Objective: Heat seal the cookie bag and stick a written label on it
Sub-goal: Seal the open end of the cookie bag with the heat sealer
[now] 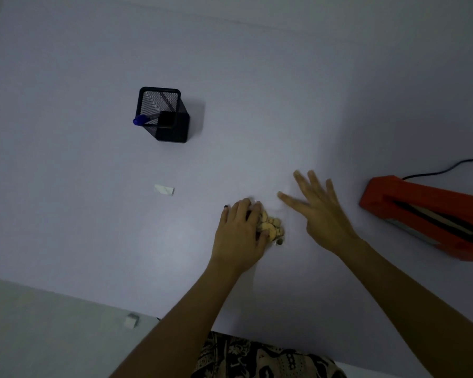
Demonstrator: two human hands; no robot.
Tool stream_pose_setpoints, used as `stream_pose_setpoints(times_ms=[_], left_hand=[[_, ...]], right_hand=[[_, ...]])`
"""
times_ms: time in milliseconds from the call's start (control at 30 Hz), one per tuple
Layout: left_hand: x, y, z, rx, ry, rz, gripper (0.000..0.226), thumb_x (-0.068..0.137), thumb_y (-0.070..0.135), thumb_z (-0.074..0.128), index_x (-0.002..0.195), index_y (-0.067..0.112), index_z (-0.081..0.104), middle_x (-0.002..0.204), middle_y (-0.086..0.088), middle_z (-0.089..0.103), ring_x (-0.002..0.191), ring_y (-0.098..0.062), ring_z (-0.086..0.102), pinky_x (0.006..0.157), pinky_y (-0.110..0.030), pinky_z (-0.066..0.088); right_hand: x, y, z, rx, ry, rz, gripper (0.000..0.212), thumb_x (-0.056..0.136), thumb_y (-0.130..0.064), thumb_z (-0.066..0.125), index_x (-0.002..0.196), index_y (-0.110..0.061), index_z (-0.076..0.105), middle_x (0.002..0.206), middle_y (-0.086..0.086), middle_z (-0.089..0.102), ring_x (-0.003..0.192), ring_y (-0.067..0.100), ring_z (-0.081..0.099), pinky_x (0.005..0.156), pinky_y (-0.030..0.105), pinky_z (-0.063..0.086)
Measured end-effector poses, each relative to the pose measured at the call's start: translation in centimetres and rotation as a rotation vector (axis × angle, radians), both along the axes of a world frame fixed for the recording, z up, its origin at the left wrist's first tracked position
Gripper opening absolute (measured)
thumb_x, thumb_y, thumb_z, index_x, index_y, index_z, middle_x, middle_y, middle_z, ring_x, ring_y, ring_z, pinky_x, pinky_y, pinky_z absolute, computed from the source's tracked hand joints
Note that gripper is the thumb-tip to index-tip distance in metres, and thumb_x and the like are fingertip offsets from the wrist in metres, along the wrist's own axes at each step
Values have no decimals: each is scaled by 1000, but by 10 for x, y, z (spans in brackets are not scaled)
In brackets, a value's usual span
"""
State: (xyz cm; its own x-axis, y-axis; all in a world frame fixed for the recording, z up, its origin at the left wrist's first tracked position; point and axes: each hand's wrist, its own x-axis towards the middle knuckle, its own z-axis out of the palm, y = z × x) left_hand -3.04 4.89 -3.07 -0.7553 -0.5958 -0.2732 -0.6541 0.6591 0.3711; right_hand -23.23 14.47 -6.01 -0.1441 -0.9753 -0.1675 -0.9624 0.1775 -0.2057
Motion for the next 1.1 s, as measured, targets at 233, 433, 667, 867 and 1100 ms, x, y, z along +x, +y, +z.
stream_pose_setpoints(times_ms=[233,433,667,867,1100], left_hand=[[1,-1,-1,5,0,-2,60,86,44,47,137,12,44,137,-10,45,125,-27,44,110,-48,33],[-2,0,2,14,-26,-10,61,86,44,47,138,12,43,137,-10,44,124,-28,43,110,-48,32],[-1,-2,2,-44,-36,-42,61,85,45,45,134,9,48,130,-12,51,120,-28,48,108,-47,35],[-12,-5,-3,-62,29,-208,55,95,37,32,139,6,44,146,-11,43,136,-25,38,116,-43,23],[13,-49,-17,-90,-93,-305,64,98,46,-2,150,14,19,157,-1,17,145,-16,16,119,-39,7]], right_hand=[[13,16,0,-28,-36,102,99,58,27,53,140,-27,46,158,14,13,146,39,6,113,64,12],[5,24,-3,-172,-88,-37,75,64,22,36,130,-8,57,150,17,31,142,39,22,115,63,12],[28,11,-13,-75,-225,123,90,58,25,45,143,-5,37,150,11,38,141,24,29,118,46,10],[27,10,-12,-67,-234,145,91,58,26,55,142,-5,36,148,11,41,140,24,32,117,48,13],[23,11,-16,-38,-215,163,98,56,24,52,146,-10,30,151,1,33,141,17,28,117,45,11]])
